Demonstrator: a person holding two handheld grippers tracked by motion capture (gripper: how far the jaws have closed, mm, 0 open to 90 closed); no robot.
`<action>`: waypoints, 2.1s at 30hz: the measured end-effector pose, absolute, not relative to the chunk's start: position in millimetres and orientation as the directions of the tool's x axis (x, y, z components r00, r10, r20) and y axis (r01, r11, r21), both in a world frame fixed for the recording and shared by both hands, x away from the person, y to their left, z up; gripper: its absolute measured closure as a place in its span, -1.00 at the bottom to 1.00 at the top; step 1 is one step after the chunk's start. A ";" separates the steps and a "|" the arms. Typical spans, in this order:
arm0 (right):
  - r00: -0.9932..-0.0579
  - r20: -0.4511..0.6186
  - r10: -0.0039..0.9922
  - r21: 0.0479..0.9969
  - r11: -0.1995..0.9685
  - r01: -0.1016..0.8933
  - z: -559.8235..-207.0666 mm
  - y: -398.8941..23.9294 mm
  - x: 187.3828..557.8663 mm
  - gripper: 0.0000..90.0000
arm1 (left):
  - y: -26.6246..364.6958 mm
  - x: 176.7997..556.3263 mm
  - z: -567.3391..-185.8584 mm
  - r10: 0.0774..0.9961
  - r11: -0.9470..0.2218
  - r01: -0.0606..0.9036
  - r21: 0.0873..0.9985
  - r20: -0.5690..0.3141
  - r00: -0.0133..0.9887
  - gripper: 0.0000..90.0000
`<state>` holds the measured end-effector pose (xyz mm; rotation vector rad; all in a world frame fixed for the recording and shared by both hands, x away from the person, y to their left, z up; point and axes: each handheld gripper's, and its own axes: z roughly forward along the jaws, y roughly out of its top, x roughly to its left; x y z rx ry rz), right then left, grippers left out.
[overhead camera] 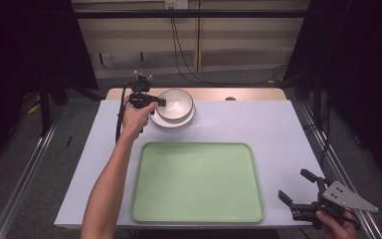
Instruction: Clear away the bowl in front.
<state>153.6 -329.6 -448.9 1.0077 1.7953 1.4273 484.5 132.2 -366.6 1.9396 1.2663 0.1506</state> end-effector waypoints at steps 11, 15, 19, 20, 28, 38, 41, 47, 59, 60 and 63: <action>-0.507 -0.014 0.862 0.977 0.120 0.178 -448.8 -329.1 153.6 -1.00 | 131.8 465.5 -359.2 0.800 -0.207 0.704 0.679 -0.298 0.522 0.83; -0.505 -0.015 0.863 0.977 0.121 0.177 -448.6 -329.0 153.7 -1.00 | 129.4 460.5 -358.0 0.791 -0.224 0.700 0.678 -0.294 0.537 0.83; -0.505 -0.018 0.863 0.977 0.123 0.175 -448.4 -328.1 153.9 -1.00 | 120.9 453.3 -358.5 0.771 -0.236 0.694 0.681 -0.303 0.560 0.83; -0.504 -0.019 0.863 0.977 0.122 0.173 -448.4 -328.1 153.9 -1.00 | 120.9 453.3 -358.5 0.771 -0.236 0.694 0.681 -0.303 0.560 0.83; -0.506 -0.024 0.862 0.977 0.127 0.170 -447.8 -328.1 153.3 -1.00 | 97.0 448.8 -360.6 0.736 -0.279 0.685 0.673 -0.308 0.603 0.83; -0.509 -0.013 0.860 0.978 0.117 0.173 -448.1 -329.9 153.0 -1.00 | 79.2 445.7 -367.5 0.706 -0.313 0.679 0.664 -0.316 0.634 0.83; -0.510 -0.021 0.860 0.978 0.123 0.167 -448.4 -329.1 154.4 -1.00 | 73.7 443.4 -369.9 0.696 -0.312 0.682 0.661 -0.330 0.638 0.83; -0.512 -0.022 0.859 0.977 0.126 0.171 -448.6 -328.0 154.1 -1.00 | 57.5 436.2 -370.8 0.683 -0.348 0.673 0.653 -0.316 0.659 0.83; -0.523 -0.017 0.852 0.978 0.123 0.169 -448.2 -327.5 154.3 -1.00 | 33.5 426.6 -380.1 0.668 -0.365 0.674 0.643 -0.323 0.670 0.82; -0.523 -0.017 0.852 0.978 0.123 0.169 -448.2 -327.5 154.3 -1.00 | 32.0 426.3 -380.5 0.660 -0.370 0.672 0.641 -0.328 0.676 0.82; -0.516 -0.017 0.856 0.978 0.121 0.168 -448.3 -328.0 154.5 -1.00 | 27.8 424.7 -383.3 0.659 -0.364 0.679 0.637 -0.339 0.671 0.82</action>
